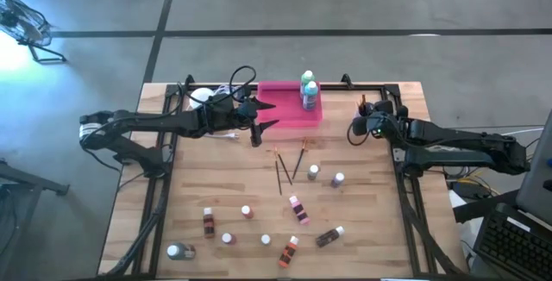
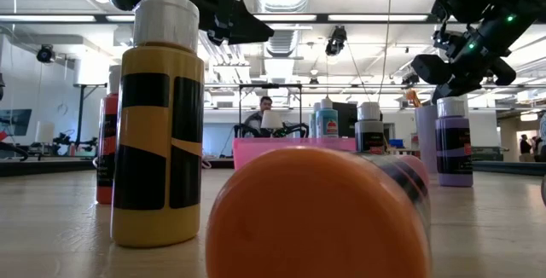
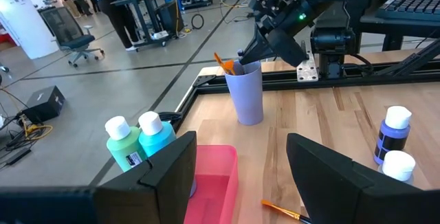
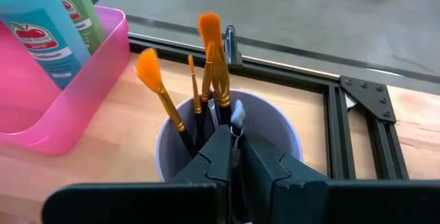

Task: Pick & Place Paint Supplies
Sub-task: Put the black silver paint brush into the violet cup

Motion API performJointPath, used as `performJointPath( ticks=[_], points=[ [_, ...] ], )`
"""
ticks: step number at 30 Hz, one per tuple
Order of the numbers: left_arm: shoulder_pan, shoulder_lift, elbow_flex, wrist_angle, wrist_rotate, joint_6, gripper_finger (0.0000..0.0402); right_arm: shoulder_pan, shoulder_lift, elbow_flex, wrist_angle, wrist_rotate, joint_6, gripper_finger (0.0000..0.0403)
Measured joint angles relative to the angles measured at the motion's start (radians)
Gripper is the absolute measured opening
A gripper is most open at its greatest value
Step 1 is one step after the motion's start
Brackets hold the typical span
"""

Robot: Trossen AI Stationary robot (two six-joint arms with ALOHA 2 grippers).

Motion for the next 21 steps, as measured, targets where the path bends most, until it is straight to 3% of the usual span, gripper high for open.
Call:
performJointPath(
  ticks=[6, 21],
  points=[
    [0.0, 0.0, 0.0, 0.0, 0.0, 0.0, 0.0232, 0.0, 0.0, 0.0, 0.003, 0.0, 0.001, 0.0021],
    [0.0, 0.0, 0.0, 0.0, 0.0, 0.0, 0.0232, -0.004, 0.0, 0.01, 0.007, 0.031, -0.001, 0.0139]
  ],
)
